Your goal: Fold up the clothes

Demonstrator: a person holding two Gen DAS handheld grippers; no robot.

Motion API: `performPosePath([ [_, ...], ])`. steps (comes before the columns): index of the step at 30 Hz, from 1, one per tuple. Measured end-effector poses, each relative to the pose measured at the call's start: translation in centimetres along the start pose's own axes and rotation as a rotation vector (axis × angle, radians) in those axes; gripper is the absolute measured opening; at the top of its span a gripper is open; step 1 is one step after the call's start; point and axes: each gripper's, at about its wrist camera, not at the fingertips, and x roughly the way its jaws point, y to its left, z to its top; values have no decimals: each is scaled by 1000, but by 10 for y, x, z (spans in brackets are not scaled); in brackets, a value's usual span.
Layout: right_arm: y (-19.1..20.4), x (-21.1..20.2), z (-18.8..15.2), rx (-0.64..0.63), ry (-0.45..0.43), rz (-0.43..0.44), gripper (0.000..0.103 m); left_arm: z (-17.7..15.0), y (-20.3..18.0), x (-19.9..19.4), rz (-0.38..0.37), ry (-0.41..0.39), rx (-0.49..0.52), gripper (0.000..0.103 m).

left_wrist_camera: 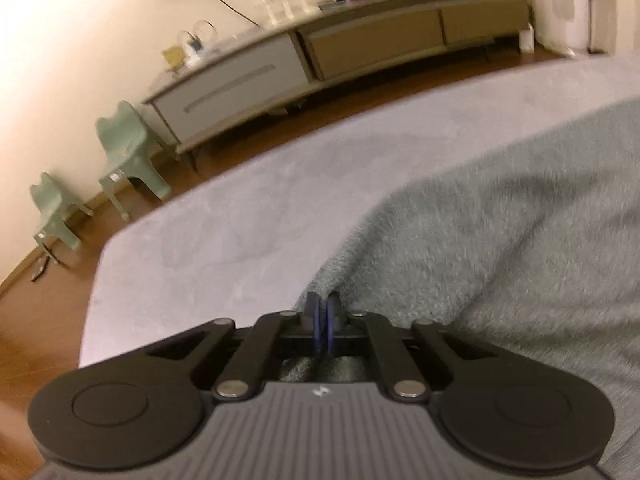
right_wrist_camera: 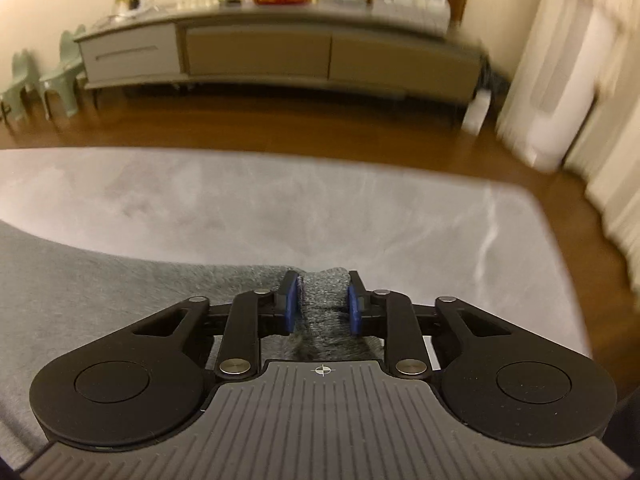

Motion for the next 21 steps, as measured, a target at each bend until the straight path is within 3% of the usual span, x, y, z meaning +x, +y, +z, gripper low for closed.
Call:
performPosePath([
  [3, -7, -86, -13, -129, -189, -16, 22, -6, -2, -39, 30, -77, -21, 3],
  [6, 28, -186, -76, -347, -297, -15, 22, -57, -9, -132, -1, -134, 12, 3],
  [7, 45, -214, -104, -412, -295, -32, 22, -81, -12, -158, -21, -118, 33, 8],
  [9, 60, -249, -164, -466, -242, -75, 26, -125, -13, -186, -56, -11, 44, 19],
  [11, 48, -257, -207, -387, -135, -111, 46, -157, -14, -196, -22, 85, 50, 22],
  [12, 41, -259, -227, -340, -79, -129, 48, -165, -8, -204, -8, 101, 5, 22],
  [15, 18, -273, -258, -35, 9, -137, 49, -175, 13, -226, -13, 103, -175, 24],
  [18, 6, -293, -272, 228, 21, -89, 53, -173, 32, -242, -32, 80, -365, 28],
  [21, -3, -307, -277, 507, 10, 53, 58, -171, 37, -242, -141, 74, -594, 35],
])
